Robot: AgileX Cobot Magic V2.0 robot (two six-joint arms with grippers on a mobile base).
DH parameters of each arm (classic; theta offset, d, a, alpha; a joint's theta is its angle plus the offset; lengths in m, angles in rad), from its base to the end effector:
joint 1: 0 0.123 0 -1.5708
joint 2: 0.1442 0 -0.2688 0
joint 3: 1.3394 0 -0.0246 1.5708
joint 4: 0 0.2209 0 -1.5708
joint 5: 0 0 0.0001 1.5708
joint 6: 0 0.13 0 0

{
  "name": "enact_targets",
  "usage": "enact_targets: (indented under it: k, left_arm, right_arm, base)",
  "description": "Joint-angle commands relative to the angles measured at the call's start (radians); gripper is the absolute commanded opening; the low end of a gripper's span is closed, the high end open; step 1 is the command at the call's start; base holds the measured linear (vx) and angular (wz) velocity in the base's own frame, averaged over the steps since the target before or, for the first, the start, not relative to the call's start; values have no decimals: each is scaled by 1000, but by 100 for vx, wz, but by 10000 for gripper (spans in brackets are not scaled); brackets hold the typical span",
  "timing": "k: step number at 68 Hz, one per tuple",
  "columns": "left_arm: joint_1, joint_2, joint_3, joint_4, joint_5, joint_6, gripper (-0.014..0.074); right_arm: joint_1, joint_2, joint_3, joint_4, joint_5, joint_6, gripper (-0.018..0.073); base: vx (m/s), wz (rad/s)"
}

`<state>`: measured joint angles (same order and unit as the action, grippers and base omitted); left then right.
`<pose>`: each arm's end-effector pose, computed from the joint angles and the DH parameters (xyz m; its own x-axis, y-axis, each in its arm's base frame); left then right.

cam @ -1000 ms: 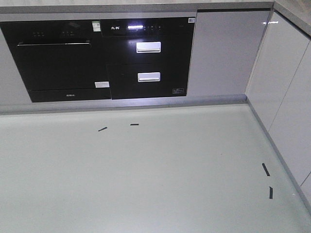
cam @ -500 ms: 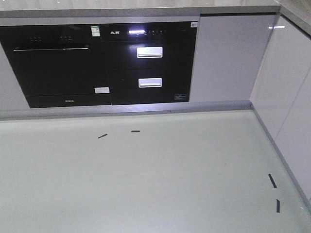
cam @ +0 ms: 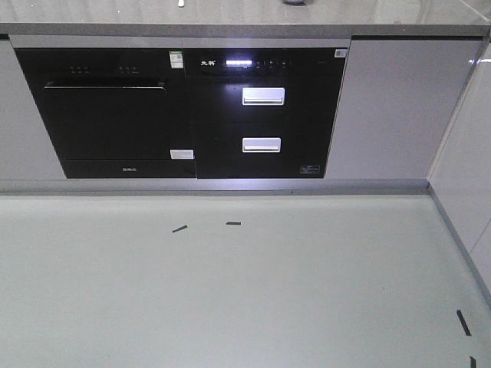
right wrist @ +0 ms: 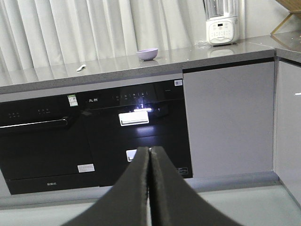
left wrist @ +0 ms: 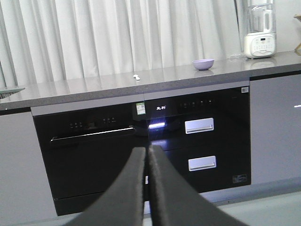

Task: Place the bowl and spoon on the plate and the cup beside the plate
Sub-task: 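Drive the base toward the counter holding the green spoon and lilac bowl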

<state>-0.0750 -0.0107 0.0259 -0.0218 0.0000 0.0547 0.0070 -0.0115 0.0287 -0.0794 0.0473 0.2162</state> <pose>0.0816 -0.0061 0.2085 0.0742 0.0274 -0.9969 0.0725 0.9968 0.0328 0.0822 0.0001 0.2014 0.0222 0.1366 -0.9904 -0.0063 0.9906 0.1365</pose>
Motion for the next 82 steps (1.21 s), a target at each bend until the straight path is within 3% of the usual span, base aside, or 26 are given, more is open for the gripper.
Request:
enact_targets:
  k: [1, 82]
  left_arm:
    - [2, -14, -8, -2, -70, -7, -6]
    - [2, -14, -8, -2, -70, -7, -6]
  right_arm:
    - [-3, -10, 3, -8, -70, -2, -11]
    - [-3, -10, 3, -8, -71, -2, -11]
  base:
    - [23, 6]
    - [27, 2]
